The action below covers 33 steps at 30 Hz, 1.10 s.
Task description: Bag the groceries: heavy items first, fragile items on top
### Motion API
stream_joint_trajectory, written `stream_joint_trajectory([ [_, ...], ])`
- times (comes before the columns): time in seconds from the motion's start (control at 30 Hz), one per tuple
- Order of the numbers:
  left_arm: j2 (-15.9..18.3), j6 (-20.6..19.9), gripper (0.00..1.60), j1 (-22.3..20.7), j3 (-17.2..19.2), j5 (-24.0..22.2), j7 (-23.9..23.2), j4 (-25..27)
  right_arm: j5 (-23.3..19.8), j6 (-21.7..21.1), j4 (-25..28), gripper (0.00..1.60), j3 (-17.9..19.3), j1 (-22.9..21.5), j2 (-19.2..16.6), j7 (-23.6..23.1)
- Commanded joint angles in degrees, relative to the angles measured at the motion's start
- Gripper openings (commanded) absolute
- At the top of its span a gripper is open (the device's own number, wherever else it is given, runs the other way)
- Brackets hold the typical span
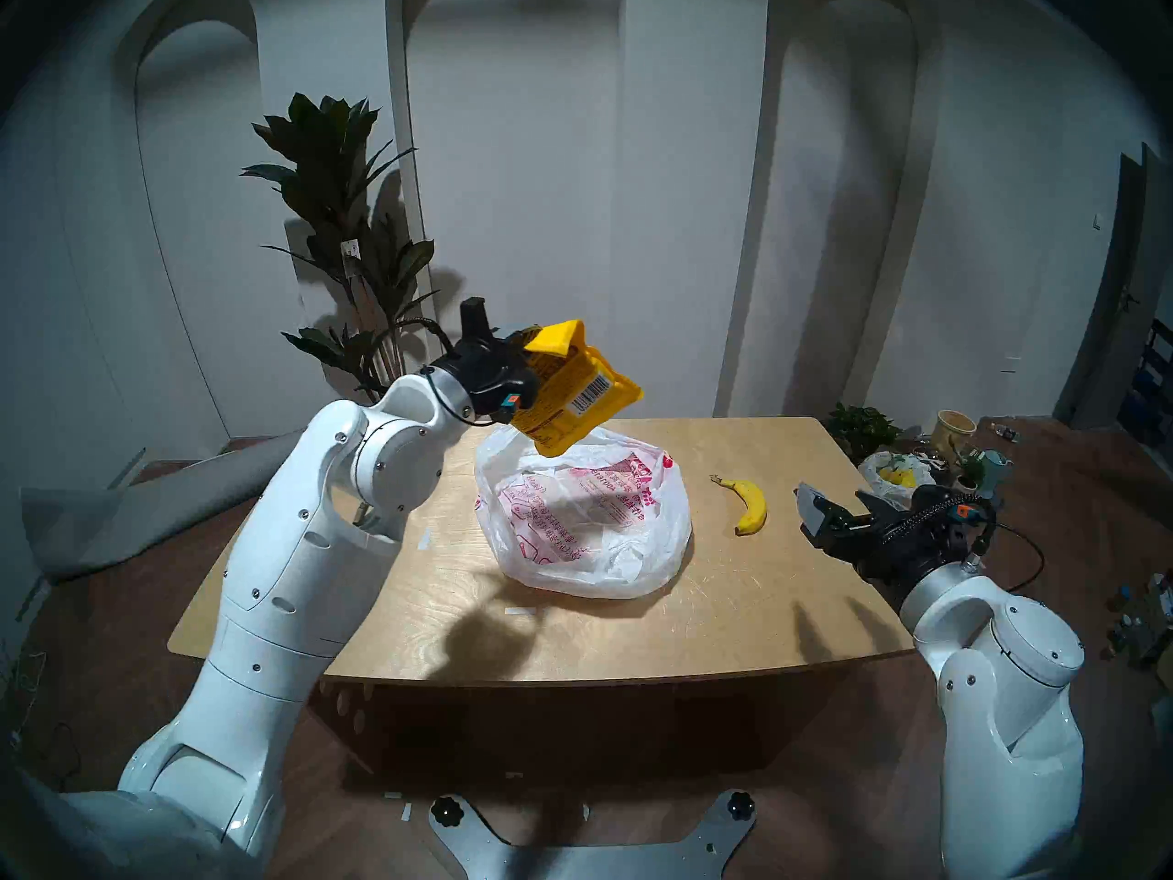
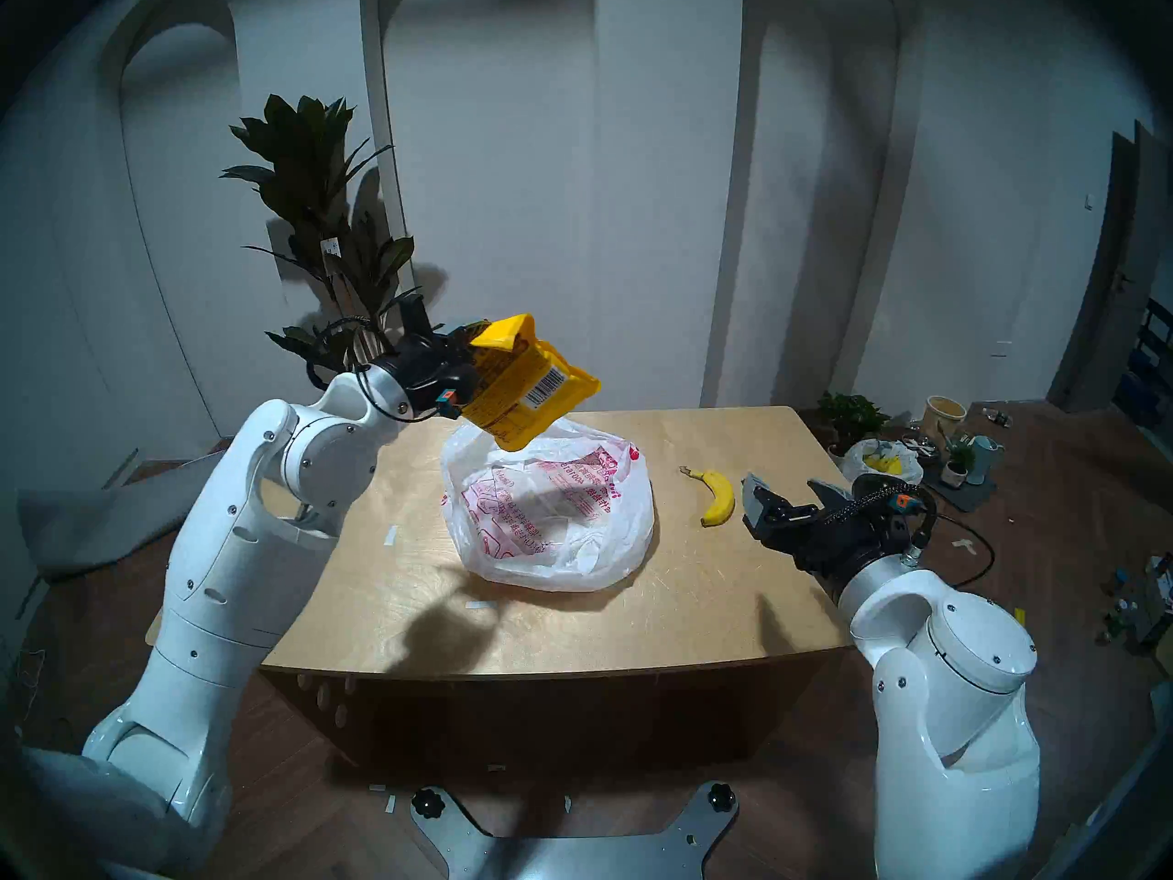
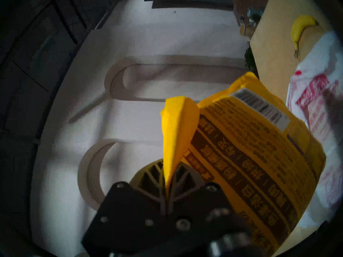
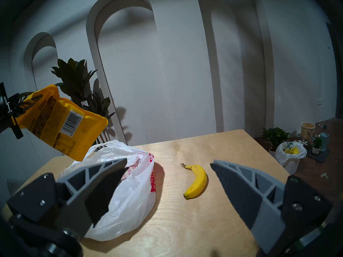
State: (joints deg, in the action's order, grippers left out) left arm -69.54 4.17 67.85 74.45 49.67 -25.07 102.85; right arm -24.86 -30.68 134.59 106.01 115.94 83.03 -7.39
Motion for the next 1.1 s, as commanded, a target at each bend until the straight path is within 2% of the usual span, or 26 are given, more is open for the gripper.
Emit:
stream_joint_trajectory([
  [0.0, -6.4, -3.7, 0.00, -6.2, 0.2, -7.6, -4.7, -1.3, 0.0, 0.2, 1.2, 1.60, 0.0, -0.2, 0.0, 0.0],
  [0.1, -9.3, -6.7, 0.00, -8.5, 1.0, -11.0, -10.7, -5.5, 0.0, 0.2, 1.4, 1.60, 0.0, -0.1, 0.0, 0.0],
  [0.13, -9.4, -7.3, 0.00, -7.7, 1.6, -11.7, -11.8, -5.5, 0.0, 0.2, 1.4, 1.60, 0.0, -0.1, 0.0, 0.0],
  [0.23, -9.8, -8.9, 0.00, -9.6, 1.9, -13.2, -16.1, -8.0, 0.1, 0.1, 1.5, 1.60, 0.0, 0.0, 0.0, 0.0],
  [0.27, -10.3, -9.2, 0.00, -9.0, 2.6, -13.3, -17.0, -7.9, 0.1, 0.1, 1.6, 1.60, 0.0, 0.0, 0.0, 0.1],
  [0.63, -8.5, -13.1, 0.00, -11.7, 0.6, -14.8, -30.1, -13.6, 0.1, 0.1, 1.8, 1.60, 0.0, 0.1, 0.1, 0.2],
  [0.83, -8.6, -11.7, 0.00, -13.2, -1.1, -13.7, -32.0, -18.9, 0.1, 0.0, 1.8, 1.60, 0.0, 0.2, 0.1, 0.3],
  [1.07, -8.8, -8.2, 0.00, -16.5, -3.7, -10.6, -29.3, -26.5, 0.1, 0.1, 1.8, 1.60, 0.0, 0.1, 0.1, 0.2],
])
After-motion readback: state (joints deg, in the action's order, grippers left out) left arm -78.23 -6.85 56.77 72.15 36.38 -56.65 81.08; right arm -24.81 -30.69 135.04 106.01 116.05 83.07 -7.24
